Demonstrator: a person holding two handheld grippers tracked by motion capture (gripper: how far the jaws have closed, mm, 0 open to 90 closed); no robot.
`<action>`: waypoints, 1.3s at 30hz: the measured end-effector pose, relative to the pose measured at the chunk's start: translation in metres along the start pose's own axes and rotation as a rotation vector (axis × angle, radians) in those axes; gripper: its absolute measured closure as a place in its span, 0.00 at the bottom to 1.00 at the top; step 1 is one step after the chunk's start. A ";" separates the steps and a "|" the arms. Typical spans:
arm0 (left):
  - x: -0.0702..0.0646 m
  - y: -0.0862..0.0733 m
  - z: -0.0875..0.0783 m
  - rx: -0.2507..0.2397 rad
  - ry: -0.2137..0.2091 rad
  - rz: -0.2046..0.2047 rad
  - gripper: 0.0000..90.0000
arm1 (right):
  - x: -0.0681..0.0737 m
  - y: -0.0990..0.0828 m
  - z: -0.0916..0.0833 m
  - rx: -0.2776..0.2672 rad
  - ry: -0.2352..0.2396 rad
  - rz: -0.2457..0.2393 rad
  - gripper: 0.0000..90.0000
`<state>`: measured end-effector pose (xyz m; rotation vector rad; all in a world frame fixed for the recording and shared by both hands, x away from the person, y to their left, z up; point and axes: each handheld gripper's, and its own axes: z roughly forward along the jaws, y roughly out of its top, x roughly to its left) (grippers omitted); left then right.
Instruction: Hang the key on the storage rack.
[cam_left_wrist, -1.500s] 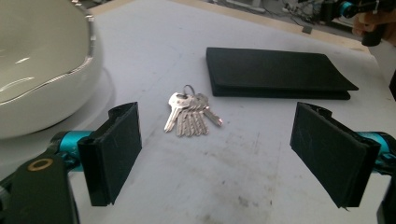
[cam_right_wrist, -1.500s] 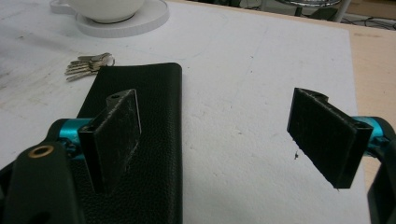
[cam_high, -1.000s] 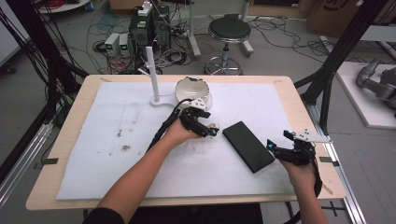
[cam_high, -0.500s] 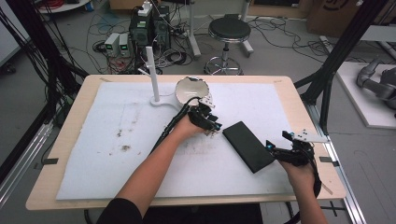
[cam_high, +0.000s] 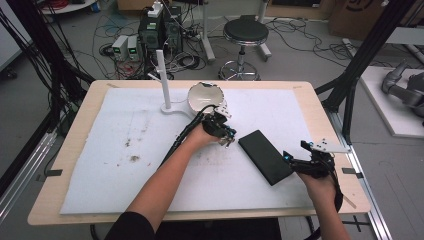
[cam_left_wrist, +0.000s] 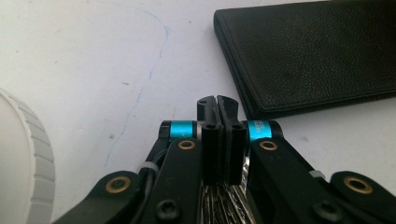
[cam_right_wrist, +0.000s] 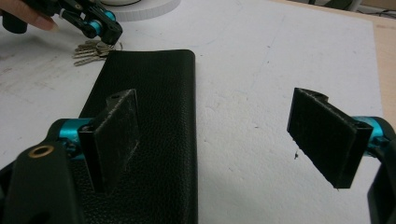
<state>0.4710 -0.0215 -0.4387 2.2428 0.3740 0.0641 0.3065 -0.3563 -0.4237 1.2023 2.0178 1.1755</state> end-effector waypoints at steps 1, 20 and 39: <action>0.000 0.000 0.000 0.000 0.000 0.000 0.98 | 0.000 0.000 0.000 0.000 -0.001 0.001 0.19; -0.016 0.020 -0.125 -0.198 0.103 -0.012 0.99 | 0.003 0.000 0.004 0.023 0.017 -0.005 0.19; 0.017 0.015 -0.249 -0.279 0.317 -0.048 0.99 | 0.005 -0.001 0.005 0.042 0.008 -0.001 0.19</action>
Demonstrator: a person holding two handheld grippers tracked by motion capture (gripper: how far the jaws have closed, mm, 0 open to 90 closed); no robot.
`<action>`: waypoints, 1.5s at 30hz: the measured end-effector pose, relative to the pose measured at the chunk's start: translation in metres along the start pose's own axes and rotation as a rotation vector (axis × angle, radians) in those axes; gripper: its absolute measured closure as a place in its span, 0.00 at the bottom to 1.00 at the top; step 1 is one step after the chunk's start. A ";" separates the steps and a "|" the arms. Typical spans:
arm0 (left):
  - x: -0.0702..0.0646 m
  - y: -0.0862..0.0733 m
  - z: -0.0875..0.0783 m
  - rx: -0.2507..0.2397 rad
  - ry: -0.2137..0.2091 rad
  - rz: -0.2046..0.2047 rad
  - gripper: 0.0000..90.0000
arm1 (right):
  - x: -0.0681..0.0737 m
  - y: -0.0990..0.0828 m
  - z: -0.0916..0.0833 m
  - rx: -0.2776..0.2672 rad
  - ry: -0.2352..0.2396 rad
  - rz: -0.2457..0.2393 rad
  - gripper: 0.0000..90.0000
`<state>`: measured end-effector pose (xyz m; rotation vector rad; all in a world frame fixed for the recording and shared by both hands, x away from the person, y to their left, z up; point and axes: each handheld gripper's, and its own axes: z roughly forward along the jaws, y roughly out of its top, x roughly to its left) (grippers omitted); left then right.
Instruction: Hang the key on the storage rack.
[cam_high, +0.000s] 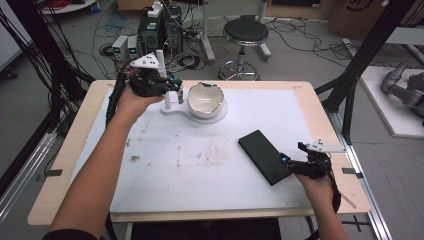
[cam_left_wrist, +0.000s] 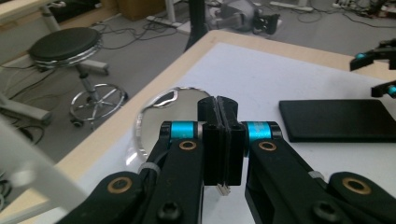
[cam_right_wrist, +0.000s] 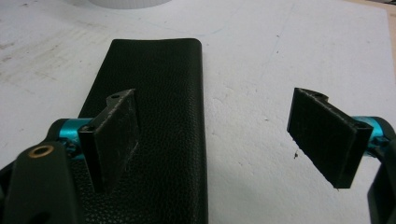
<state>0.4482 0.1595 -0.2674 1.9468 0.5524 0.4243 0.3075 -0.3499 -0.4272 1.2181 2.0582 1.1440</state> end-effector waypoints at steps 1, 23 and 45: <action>0.004 0.001 -0.003 0.000 0.010 -0.004 0.99 | 0.000 0.000 0.000 0.001 -0.001 -0.001 0.19; 0.055 -0.005 -0.021 0.021 0.133 -0.075 0.98 | 0.003 -0.001 0.002 0.021 -0.010 -0.013 0.19; 0.066 -0.002 -0.019 -0.001 0.189 -0.109 0.89 | 0.005 0.000 0.004 0.025 -0.003 -0.021 0.19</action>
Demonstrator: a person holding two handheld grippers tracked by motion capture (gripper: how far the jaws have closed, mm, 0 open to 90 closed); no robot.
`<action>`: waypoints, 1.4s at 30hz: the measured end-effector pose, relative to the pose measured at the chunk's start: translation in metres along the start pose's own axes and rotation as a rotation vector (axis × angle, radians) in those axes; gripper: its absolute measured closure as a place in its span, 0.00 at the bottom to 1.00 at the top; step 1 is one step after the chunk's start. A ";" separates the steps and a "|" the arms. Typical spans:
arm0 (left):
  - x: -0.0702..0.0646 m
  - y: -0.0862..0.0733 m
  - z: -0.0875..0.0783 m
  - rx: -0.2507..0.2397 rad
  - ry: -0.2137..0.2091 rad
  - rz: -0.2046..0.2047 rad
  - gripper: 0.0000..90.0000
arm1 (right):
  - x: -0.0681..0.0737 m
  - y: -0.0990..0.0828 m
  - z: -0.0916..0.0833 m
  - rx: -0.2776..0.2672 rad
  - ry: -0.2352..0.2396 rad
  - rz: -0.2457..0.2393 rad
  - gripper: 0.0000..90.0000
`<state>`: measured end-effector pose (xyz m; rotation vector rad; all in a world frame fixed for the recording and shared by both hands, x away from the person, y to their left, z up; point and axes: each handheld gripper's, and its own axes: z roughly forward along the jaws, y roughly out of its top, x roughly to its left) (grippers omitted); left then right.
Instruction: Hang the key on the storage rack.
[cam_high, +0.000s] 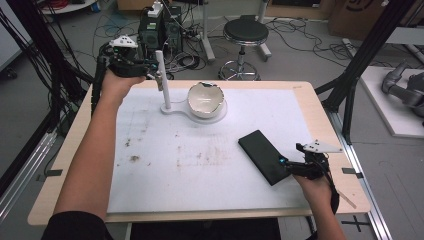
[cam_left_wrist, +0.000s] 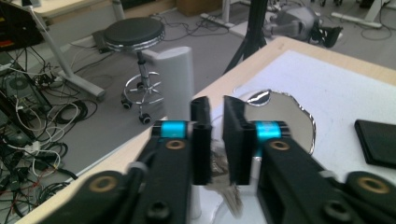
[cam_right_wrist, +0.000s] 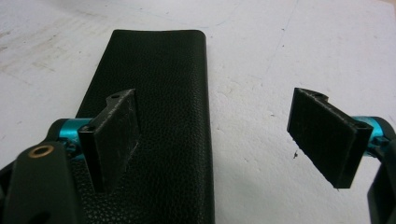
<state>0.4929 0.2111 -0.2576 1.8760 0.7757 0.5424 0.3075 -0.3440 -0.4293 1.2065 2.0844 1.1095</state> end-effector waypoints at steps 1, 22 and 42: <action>0.000 0.001 -0.001 -0.002 0.007 0.001 0.87 | 0.001 0.000 0.000 0.000 -0.001 0.000 0.19; -0.068 -0.052 -0.021 0.002 -0.234 0.003 0.40 | -0.015 0.001 0.003 -0.027 0.084 0.059 0.19; -0.121 -0.144 -0.031 -0.036 -0.236 -0.020 0.27 | -0.016 0.010 0.013 -0.051 0.101 0.053 0.19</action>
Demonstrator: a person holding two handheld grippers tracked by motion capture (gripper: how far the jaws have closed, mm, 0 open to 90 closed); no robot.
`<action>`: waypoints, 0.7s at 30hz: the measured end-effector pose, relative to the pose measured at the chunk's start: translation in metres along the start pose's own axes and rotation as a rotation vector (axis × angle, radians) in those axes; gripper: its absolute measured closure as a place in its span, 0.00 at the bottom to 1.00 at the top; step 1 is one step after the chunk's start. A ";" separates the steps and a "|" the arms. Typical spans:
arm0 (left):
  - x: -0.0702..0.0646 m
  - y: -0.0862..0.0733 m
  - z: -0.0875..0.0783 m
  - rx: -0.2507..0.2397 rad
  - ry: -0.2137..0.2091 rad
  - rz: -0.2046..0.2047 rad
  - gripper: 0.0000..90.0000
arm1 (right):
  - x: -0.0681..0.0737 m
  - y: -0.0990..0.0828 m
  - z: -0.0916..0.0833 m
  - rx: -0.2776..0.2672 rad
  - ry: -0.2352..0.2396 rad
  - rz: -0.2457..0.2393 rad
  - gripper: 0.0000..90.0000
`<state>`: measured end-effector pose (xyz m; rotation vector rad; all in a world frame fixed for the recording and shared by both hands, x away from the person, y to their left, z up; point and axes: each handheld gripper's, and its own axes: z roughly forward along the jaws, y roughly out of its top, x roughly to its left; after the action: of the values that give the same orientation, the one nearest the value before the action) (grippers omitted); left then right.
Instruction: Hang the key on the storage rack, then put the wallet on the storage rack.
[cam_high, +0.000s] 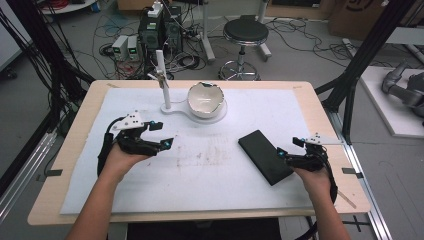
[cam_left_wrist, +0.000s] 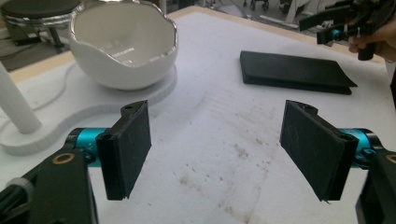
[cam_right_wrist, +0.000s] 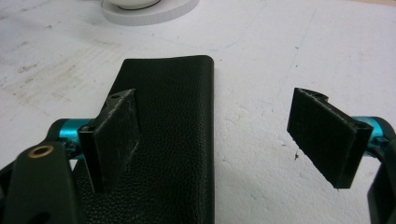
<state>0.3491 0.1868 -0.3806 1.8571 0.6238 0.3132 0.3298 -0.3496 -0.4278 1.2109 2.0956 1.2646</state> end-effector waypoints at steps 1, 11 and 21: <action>0.000 -0.008 0.004 -0.013 -0.014 0.005 0.26 | -0.001 0.000 0.000 -0.001 -0.002 -0.005 0.19; 0.001 -0.023 0.013 0.005 -0.017 0.014 0.25 | -0.003 -0.001 -0.003 -0.040 0.013 -0.015 0.19; 0.000 -0.022 0.012 -0.029 -0.027 -0.005 0.24 | -0.006 -0.003 -0.001 0.010 0.049 0.052 0.19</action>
<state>0.3491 0.1833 -0.4054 1.8289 0.6026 0.2923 0.3314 -0.3559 -0.4302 1.2582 2.1205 1.3204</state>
